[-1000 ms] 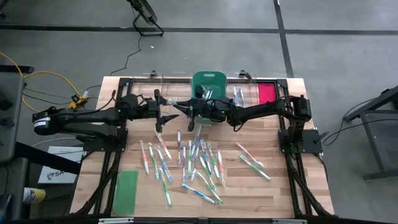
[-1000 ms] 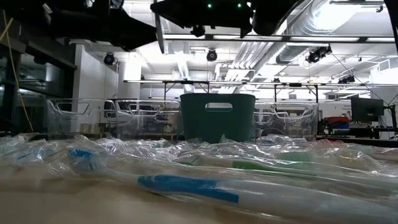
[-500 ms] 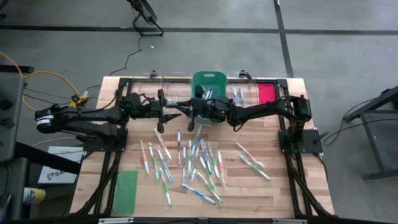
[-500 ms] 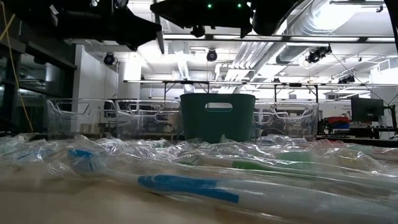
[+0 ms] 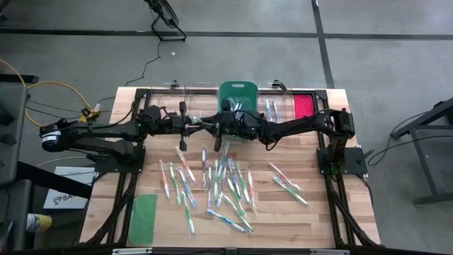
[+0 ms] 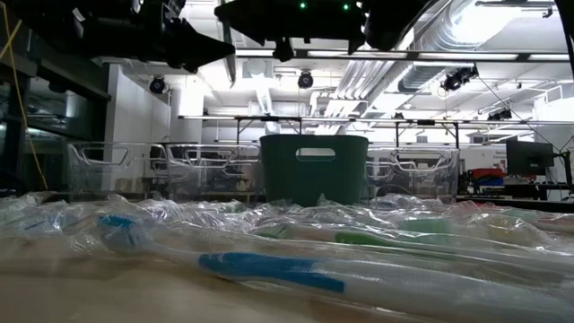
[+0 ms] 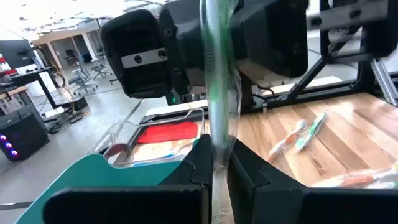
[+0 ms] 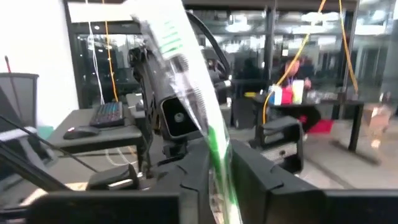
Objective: Pick & Place Toothbrushes
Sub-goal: Put the green toothbrush into the left transparent bin
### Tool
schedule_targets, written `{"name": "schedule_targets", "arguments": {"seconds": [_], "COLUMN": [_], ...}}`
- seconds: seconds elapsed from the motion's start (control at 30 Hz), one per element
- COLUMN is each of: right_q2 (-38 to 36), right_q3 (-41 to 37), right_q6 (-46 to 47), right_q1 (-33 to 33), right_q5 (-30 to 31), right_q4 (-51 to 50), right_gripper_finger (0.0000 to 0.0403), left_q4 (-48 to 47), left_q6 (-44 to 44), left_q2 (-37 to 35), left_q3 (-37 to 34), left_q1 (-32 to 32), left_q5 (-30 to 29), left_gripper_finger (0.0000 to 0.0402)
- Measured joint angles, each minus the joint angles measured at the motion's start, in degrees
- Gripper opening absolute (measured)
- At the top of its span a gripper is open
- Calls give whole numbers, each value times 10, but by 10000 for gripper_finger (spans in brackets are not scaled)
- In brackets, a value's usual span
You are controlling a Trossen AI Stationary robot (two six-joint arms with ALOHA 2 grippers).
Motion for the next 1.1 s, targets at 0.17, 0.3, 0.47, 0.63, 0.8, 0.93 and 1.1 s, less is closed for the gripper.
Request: {"name": "schedule_targets", "arguments": {"seconds": [0.17,0.3,0.47,0.63,0.8,0.93,1.1], "right_q2": [-19,-51,-111,-148,-162,-160,-158], "right_q3": [0,0,1,0,0,0,0], "right_q6": [37,42,40,40,40,39,52], "right_q1": [0,4,16,37,61,75,87], "right_q5": [0,3,5,6,58,98,145], "right_q4": [-34,-88,-194,-296,-347,-381,-425], "right_gripper_finger": [132,198,257,276,273,271,270], "left_q4": [-7,-24,-76,-165,-230,-235,-281], "left_q6": [22,50,105,170,200,204,205], "left_q2": [0,-1,-34,-98,-142,-132,-88], "left_q3": [0,0,-1,-1,-1,-1,21], "left_q1": [0,0,25,76,134,170,202], "left_q5": [2,2,2,2,-25,-76,-151], "left_gripper_finger": [13,13,13,13,13,13,13]}}
